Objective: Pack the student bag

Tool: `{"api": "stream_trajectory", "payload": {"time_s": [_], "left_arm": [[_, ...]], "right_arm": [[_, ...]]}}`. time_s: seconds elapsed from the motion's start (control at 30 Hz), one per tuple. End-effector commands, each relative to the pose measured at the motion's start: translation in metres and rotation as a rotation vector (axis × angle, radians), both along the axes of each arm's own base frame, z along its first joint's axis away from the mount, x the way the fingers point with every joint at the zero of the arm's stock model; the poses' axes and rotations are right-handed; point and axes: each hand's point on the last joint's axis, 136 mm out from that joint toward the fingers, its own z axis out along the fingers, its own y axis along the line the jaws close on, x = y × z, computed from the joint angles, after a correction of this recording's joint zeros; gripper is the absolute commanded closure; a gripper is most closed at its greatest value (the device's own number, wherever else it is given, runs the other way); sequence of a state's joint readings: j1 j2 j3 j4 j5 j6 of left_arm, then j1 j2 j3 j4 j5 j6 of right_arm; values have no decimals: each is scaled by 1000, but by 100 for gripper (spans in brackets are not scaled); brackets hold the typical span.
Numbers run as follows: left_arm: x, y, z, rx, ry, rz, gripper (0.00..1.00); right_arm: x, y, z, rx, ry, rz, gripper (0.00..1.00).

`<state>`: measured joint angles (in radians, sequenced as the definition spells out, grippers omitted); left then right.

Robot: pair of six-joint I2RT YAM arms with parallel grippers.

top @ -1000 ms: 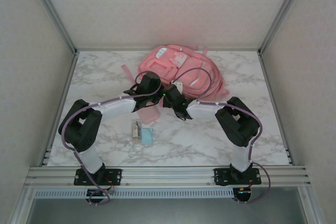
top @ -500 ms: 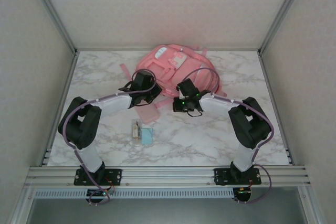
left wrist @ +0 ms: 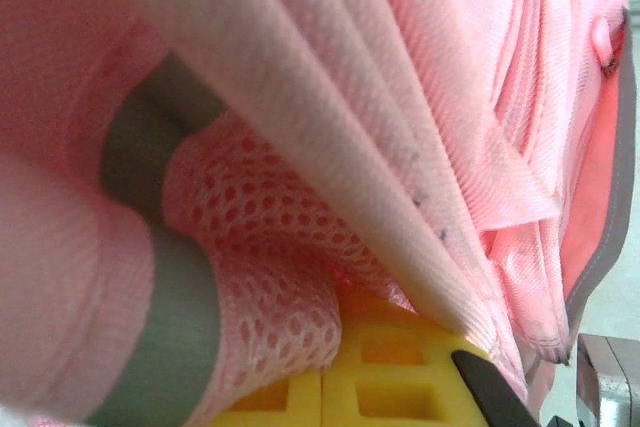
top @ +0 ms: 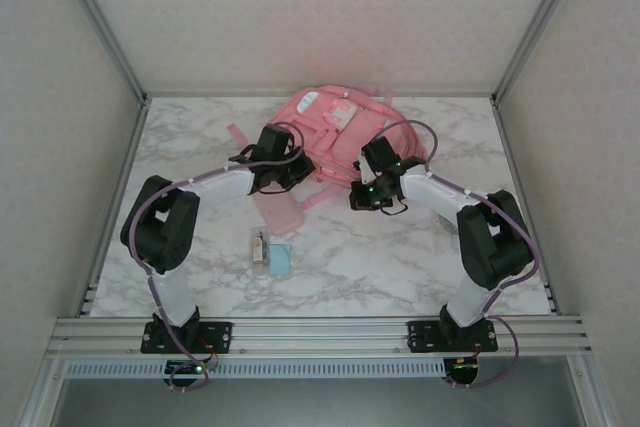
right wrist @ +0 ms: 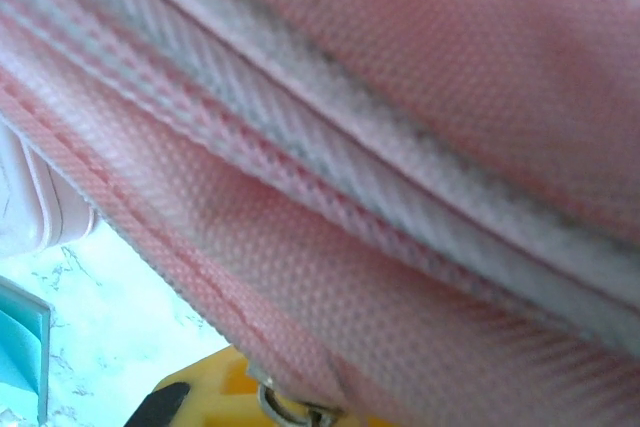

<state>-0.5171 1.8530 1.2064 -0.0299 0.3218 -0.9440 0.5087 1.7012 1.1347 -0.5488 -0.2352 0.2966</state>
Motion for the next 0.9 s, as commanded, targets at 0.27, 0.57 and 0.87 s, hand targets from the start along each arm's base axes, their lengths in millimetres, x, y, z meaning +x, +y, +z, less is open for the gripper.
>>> {"api": "stream_trajectory", "payload": {"time_s": [0.27,0.57,0.87], "left_arm": [[60,72,-15,152,-103,233,100],[60,80,-15,207,-122,217,100],[86,93,4,250,-171,185,100]], "right_arm": [[-84,-16,-1,-40,428,-42,100],[-83,-63,-11,-390,327,35,100],[-63,-108,-6,-603,234,55,100]]}}
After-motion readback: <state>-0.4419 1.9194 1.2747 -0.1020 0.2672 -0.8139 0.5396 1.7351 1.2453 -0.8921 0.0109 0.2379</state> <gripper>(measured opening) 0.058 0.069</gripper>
